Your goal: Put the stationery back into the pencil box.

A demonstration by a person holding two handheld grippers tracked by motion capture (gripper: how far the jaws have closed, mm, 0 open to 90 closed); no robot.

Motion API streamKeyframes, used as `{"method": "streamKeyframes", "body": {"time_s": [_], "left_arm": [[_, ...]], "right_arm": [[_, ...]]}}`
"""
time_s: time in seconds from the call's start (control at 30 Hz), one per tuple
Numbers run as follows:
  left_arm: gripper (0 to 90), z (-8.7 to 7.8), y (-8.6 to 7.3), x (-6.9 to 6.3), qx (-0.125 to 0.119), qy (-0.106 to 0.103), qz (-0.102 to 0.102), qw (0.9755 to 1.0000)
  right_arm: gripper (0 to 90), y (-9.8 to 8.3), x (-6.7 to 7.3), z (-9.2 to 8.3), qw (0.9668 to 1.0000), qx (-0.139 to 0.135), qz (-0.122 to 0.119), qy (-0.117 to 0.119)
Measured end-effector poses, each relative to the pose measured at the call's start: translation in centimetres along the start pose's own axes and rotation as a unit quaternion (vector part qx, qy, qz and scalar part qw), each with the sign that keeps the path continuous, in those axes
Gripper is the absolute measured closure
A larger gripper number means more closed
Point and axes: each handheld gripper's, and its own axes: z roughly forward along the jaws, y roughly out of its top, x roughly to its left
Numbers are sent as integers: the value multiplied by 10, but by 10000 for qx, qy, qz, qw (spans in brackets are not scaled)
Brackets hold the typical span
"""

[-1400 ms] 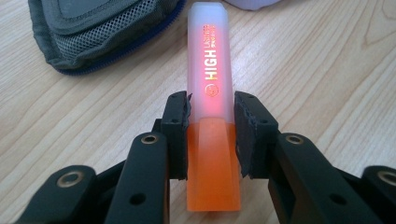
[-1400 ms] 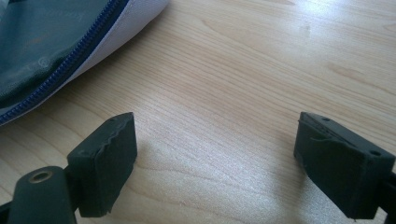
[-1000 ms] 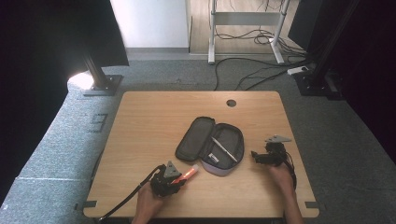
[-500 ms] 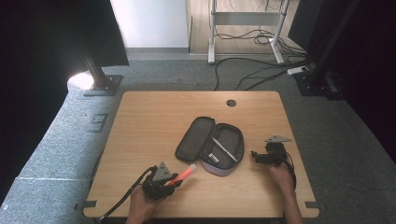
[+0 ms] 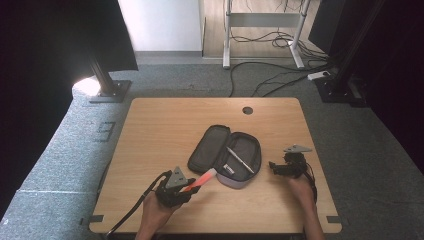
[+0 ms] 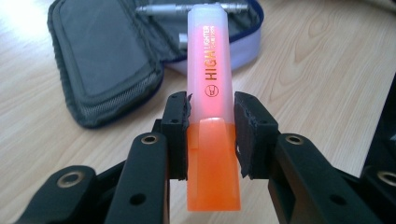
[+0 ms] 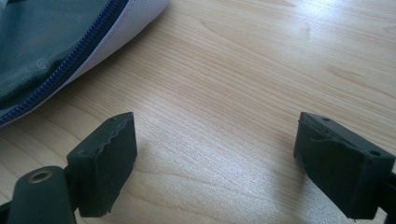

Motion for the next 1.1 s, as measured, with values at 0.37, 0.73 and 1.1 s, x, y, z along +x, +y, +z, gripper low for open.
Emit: {"method": "streamKeyframes", "body": {"time_s": [0.37, 0.73, 1.1], "left_arm": [[671, 19, 21, 12, -33, 103, 50, 9999], [671, 36, 38, 16, -8, 255, 156, 9996], [670, 58, 53, 18, 54, 364, 303, 9989]], "right_arm": [[128, 0, 0, 0, 10000, -1, -1, -2], [128, 0, 0, 0, 10000, -2, -3, -1], [128, 0, 0, 0, 10000, -1, -2, -1]]}}
